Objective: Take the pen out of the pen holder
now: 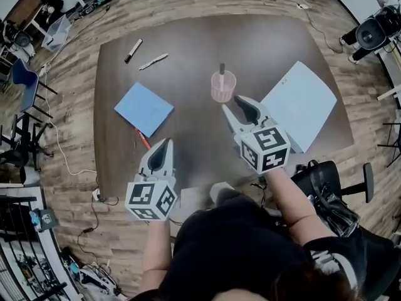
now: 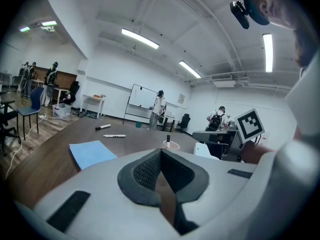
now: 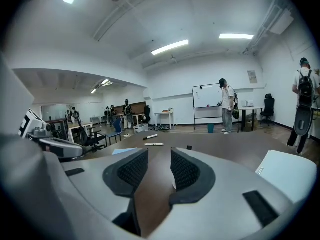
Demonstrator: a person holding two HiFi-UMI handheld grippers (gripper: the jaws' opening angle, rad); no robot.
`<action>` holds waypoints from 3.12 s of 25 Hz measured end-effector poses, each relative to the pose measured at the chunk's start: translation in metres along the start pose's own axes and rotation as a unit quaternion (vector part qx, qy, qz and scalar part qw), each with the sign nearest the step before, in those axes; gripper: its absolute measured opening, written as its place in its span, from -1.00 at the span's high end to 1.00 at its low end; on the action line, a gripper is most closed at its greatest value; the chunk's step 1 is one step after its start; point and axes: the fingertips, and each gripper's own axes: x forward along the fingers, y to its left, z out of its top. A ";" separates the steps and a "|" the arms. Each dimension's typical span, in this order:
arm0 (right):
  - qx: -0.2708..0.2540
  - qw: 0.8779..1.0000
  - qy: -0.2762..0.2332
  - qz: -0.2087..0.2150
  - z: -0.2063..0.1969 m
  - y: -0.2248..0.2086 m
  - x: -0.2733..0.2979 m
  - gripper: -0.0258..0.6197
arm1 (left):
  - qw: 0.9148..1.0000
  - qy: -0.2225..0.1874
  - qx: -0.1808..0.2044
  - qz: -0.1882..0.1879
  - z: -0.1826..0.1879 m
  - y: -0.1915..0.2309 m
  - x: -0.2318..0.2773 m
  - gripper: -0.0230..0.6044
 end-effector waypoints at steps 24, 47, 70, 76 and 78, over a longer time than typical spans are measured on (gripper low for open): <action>0.019 0.999 0.029 -0.019 -0.025 -0.086 0.128 0.45 | 0.998 0.034 -0.028 0.037 0.011 0.031 0.110 0.88; -0.052 0.997 0.036 -0.039 -0.028 -0.089 0.144 0.42 | 0.997 0.059 -0.030 0.041 -0.001 0.050 0.134 0.88; -0.104 0.985 0.101 -0.095 -0.037 -0.094 0.156 0.59 | 0.997 0.065 -0.035 -0.008 -0.002 0.073 0.116 0.88; -0.096 0.988 0.086 -0.088 -0.029 -0.091 0.148 0.65 | 0.997 0.062 -0.033 -0.008 0.000 0.070 0.110 0.88; -0.097 0.988 0.078 -0.086 -0.025 -0.088 0.143 0.65 | 0.998 0.059 -0.034 -0.008 0.001 0.068 0.108 0.88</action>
